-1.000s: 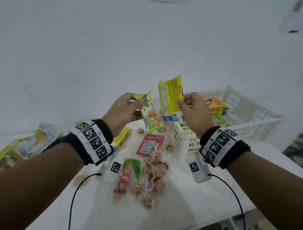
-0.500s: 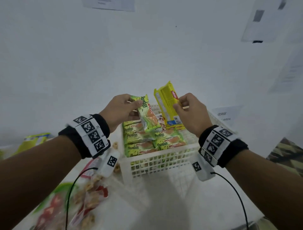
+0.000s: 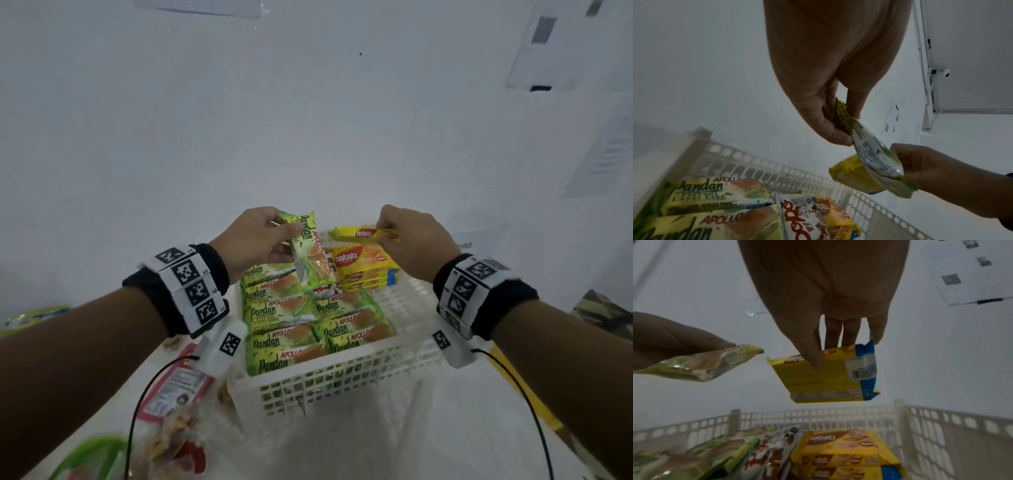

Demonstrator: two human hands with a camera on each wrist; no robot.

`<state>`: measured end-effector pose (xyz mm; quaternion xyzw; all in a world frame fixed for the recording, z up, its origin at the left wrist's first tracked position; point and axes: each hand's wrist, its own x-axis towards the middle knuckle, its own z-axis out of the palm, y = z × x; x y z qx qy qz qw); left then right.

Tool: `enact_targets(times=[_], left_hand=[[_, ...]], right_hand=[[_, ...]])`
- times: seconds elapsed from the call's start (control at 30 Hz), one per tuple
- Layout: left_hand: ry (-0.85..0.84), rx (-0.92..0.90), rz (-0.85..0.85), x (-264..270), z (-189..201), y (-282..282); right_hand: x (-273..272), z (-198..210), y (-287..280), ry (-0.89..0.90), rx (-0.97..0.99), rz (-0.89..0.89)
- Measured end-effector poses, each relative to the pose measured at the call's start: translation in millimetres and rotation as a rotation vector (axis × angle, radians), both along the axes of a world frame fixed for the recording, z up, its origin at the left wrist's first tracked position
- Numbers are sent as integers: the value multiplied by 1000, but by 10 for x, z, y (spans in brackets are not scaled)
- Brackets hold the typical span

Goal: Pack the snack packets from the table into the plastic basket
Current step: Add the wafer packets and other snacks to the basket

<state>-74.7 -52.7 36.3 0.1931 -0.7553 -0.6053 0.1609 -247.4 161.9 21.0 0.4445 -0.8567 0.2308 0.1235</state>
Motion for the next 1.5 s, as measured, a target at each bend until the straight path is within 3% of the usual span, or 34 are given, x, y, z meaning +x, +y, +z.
enact_targets(times=[0.47, 0.7, 1.1, 1.43, 1.5], left_hand=[[9, -40, 68, -339, 85, -31], [-37, -33, 117, -394, -35, -24], [-58, -10, 158, -457, -102, -72], [-68, 5, 165, -473, -86, -43], [-56, 23, 182, -463, -86, -25]], right_hand=[[-632, 175, -263, 69, 380, 62], [-759, -88, -434, 126, 561, 98], [-899, -393, -573, 46, 660, 112], [-897, -392, -584, 37, 640, 115], [-846, -336, -579, 17, 566, 128]])
